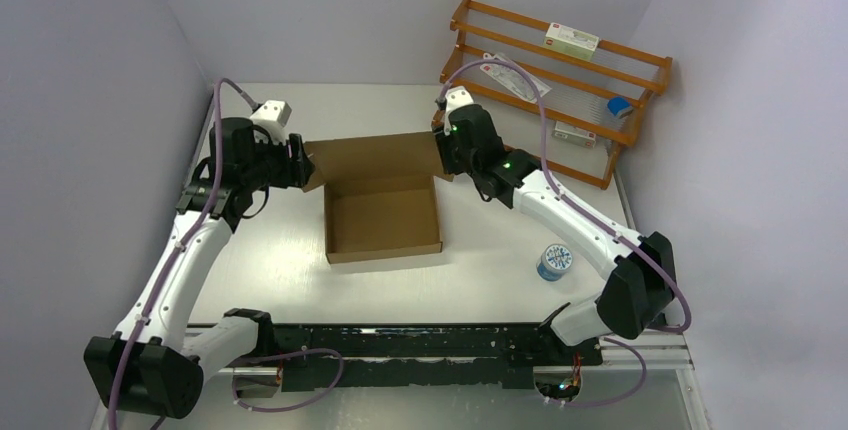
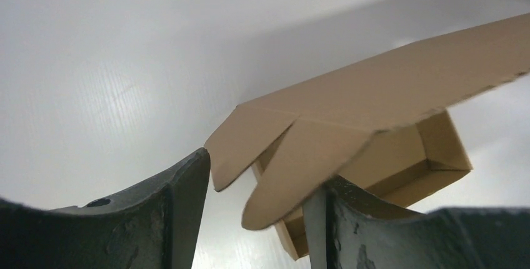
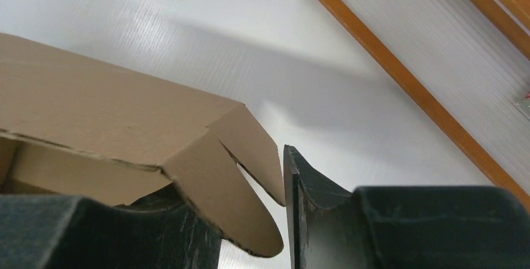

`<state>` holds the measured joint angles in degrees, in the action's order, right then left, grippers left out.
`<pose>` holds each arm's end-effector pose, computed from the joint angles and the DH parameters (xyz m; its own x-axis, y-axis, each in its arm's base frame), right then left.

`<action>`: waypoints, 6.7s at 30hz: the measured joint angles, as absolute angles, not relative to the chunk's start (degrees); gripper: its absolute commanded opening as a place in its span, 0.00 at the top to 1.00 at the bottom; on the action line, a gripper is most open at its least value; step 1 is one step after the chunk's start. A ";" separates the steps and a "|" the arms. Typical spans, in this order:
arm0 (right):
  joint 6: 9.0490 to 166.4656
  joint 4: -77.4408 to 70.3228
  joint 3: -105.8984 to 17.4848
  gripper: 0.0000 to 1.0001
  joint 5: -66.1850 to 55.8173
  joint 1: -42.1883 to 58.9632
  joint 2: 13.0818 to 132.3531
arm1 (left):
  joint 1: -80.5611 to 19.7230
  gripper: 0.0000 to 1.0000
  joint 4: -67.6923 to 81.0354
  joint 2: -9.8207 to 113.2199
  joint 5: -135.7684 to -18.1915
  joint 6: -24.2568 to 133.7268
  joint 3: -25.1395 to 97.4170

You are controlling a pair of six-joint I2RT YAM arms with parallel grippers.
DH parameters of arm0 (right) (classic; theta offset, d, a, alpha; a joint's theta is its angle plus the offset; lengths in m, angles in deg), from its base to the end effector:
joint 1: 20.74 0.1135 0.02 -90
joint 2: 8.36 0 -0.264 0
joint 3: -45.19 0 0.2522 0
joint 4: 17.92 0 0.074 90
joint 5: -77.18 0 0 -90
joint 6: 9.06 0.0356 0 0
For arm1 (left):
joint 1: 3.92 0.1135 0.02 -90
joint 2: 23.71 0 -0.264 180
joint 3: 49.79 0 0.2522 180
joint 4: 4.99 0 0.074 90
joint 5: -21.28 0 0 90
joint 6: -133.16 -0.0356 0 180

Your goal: Fold the paper box

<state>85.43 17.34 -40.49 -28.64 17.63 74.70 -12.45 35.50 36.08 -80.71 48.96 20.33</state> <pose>0.2657 0.1980 0.3287 -0.4542 -0.2636 -0.8510 -0.3829 0.9203 -0.0807 0.2257 -0.0413 0.3322 -0.5269 -0.0209 -0.8497 0.2709 0.9434 -0.1912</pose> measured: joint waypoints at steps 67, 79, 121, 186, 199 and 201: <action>79.38 21.67 -46.57 1.00 -18.54 14.57 78.44 | -13.55 0.33 26.86 45.77 -77.60 49.48 22.45; 77.06 22.63 -46.22 0.77 -18.34 14.35 78.35 | -10.09 0.32 21.68 71.93 -86.76 43.73 33.84; 71.62 17.08 -38.29 0.66 -25.71 14.31 75.43 | -10.82 0.37 27.06 52.00 -89.12 50.07 11.96; 82.05 24.47 -44.43 1.00 -21.80 13.87 75.73 | -11.25 0.95 14.64 46.33 -98.96 34.14 16.70; 99.20 30.63 -50.50 1.00 -26.91 14.33 80.76 | -13.57 0.95 17.94 47.86 -93.54 58.09 19.43; 101.37 31.35 -51.22 1.00 -27.50 14.31 81.30 | -13.88 0.95 18.49 48.91 -92.88 60.80 20.63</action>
